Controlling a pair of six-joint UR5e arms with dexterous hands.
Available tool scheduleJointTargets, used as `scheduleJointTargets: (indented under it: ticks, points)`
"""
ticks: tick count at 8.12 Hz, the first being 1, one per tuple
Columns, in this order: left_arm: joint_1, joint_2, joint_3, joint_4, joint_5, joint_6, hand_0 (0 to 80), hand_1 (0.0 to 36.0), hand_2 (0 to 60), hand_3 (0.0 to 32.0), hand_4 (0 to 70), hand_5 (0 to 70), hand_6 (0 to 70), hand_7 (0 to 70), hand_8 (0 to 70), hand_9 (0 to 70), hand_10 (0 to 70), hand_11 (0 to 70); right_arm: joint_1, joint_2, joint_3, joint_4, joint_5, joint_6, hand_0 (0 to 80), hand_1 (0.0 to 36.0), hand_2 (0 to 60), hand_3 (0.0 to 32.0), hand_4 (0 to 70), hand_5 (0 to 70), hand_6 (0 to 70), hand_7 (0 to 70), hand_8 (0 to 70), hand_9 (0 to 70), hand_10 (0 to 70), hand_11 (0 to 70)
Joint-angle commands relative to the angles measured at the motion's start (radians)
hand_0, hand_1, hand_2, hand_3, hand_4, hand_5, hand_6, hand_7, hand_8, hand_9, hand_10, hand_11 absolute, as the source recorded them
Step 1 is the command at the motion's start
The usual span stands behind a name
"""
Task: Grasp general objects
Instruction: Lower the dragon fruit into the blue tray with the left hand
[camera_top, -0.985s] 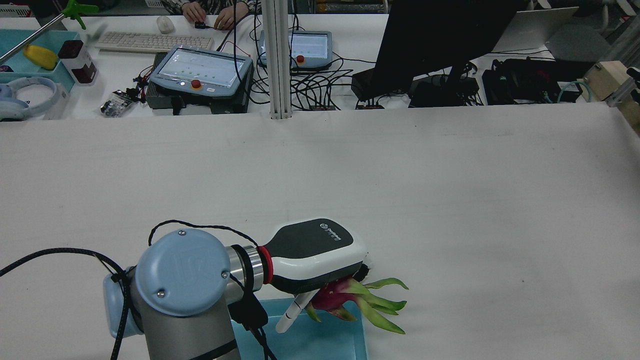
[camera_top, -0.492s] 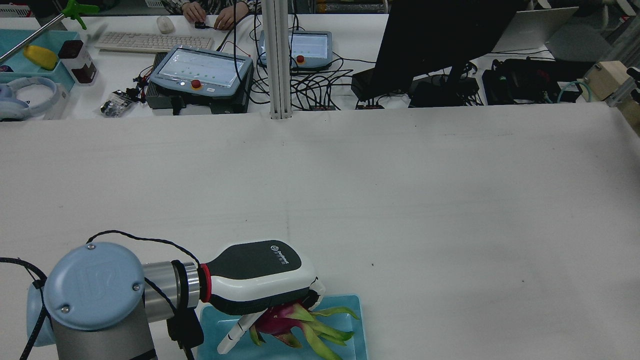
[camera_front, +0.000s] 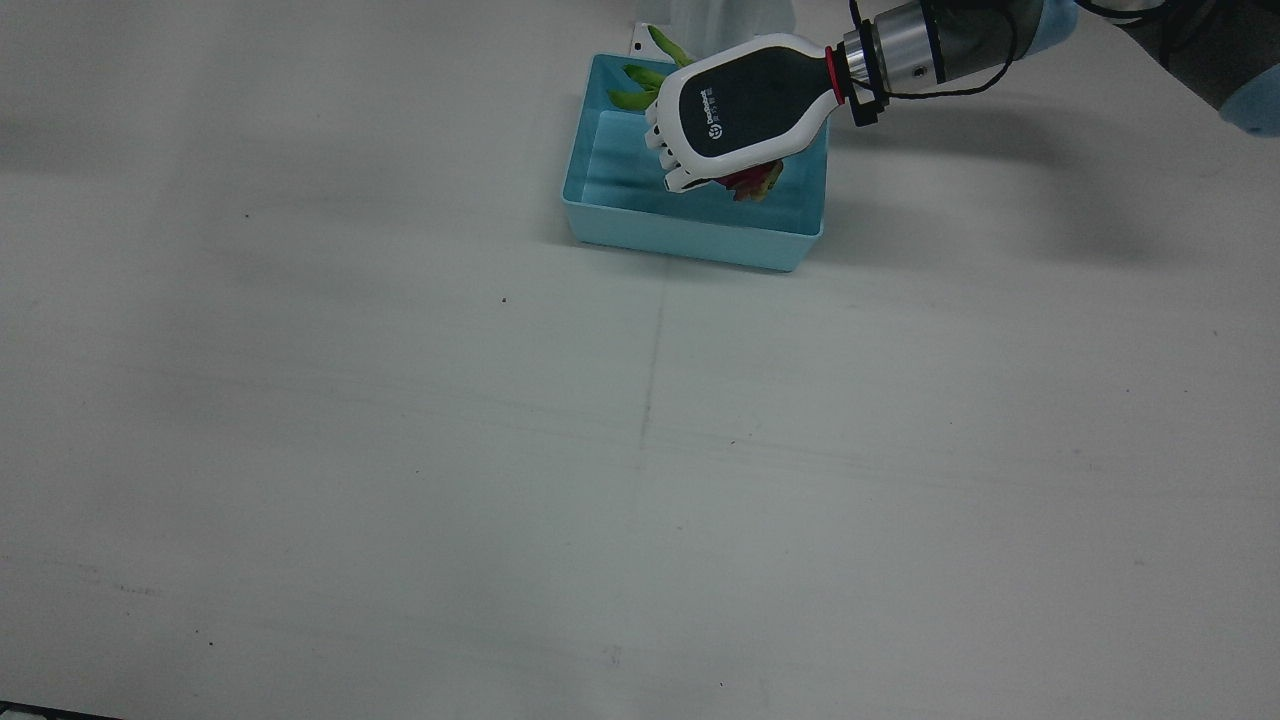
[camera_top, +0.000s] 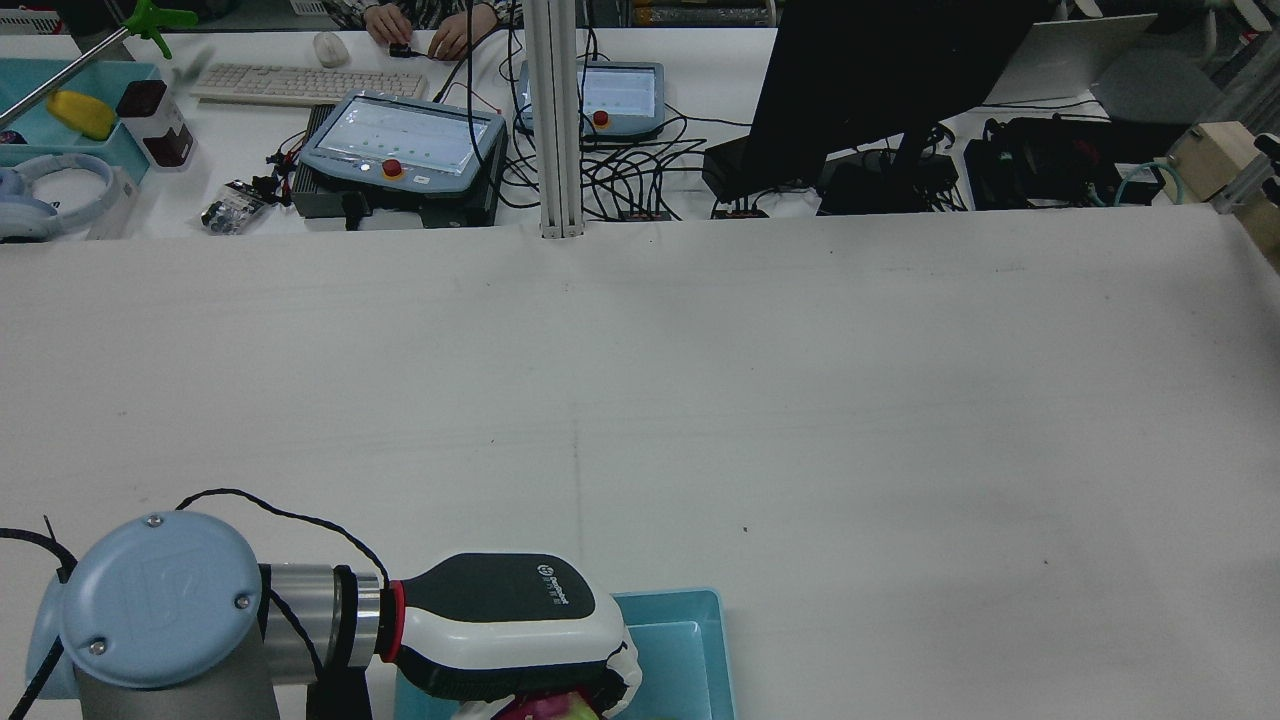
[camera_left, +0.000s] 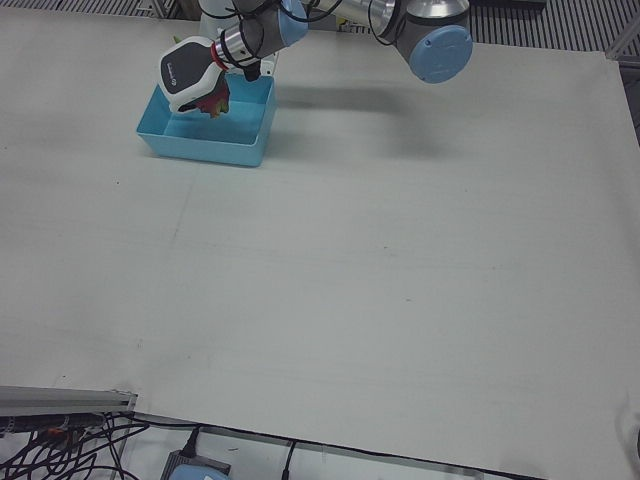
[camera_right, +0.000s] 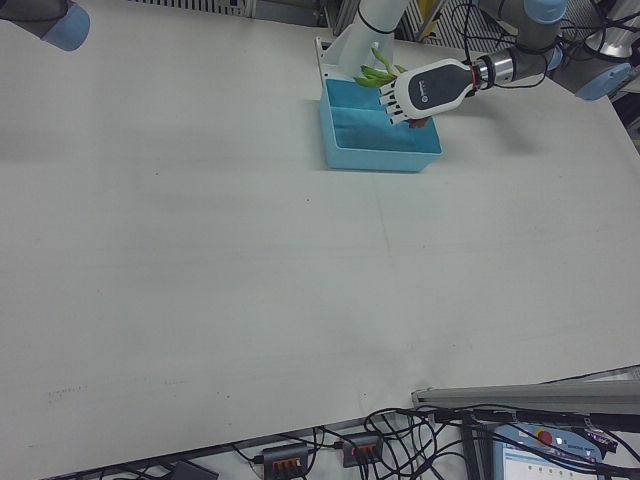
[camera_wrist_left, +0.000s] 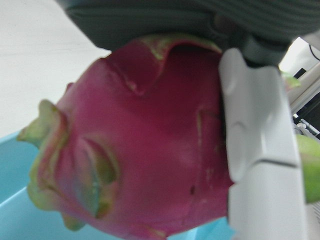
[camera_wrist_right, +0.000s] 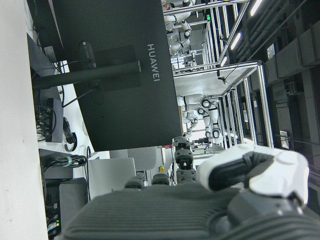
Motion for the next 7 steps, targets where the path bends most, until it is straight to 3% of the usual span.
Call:
scheduleJointTargets:
  ticks: [1,2,3,4,5,7]
  points:
    - [-0.001,0.009,-0.052,-0.036,0.041,-0.067,49.7,26.3,60.0,0.0,36.9,47.3,56.0,70.0,50.6,63.6,70.0,70.0,0.000,0.000,0.000,0.000,-0.001,0.000,0.0,0.0,0.0,0.0,0.0,0.0,0.0,0.0,0.0,0.0,0.0,0.0]
    - [-0.004,0.009,-0.052,-0.036,0.041,-0.070,49.4,28.7,60.0,0.0,19.6,15.9,20.2,29.8,23.1,28.9,52.3,70.0,0.000,0.000,0.000,0.000,0.000,-0.001,0.0,0.0,0.0,0.0,0.0,0.0,0.0,0.0,0.0,0.0,0.0,0.0]
    - [-0.004,0.009,-0.052,-0.036,0.041,-0.070,49.8,31.3,60.0,0.0,4.8,9.9,6.7,6.7,10.5,11.9,29.5,44.6,0.000,0.000,0.000,0.000,0.000,-0.001,0.0,0.0,0.0,0.0,0.0,0.0,0.0,0.0,0.0,0.0,0.0,0.0]
    - [-0.004,0.010,-0.052,-0.036,0.041,-0.070,50.2,31.4,58.9,0.0,0.0,4.1,0.0,0.0,6.0,5.6,6.4,12.0,0.000,0.000,0.000,0.000,-0.001,0.000,0.0,0.0,0.0,0.0,0.0,0.0,0.0,0.0,0.0,0.0,0.0,0.0]
    - [-0.004,0.011,-0.052,-0.036,0.041,-0.072,49.2,29.5,54.5,0.0,0.0,0.5,0.0,0.0,5.7,5.0,4.0,8.3,0.000,0.000,0.000,0.000,0.000,0.000,0.0,0.0,0.0,0.0,0.0,0.0,0.0,0.0,0.0,0.0,0.0,0.0]
    - [-0.010,0.009,-0.052,-0.038,0.041,-0.095,49.2,29.5,54.5,0.0,0.0,0.5,0.0,0.0,5.7,5.0,4.0,8.3,0.000,0.000,0.000,0.000,-0.001,0.000,0.0,0.0,0.0,0.0,0.0,0.0,0.0,0.0,0.0,0.0,0.0,0.0]
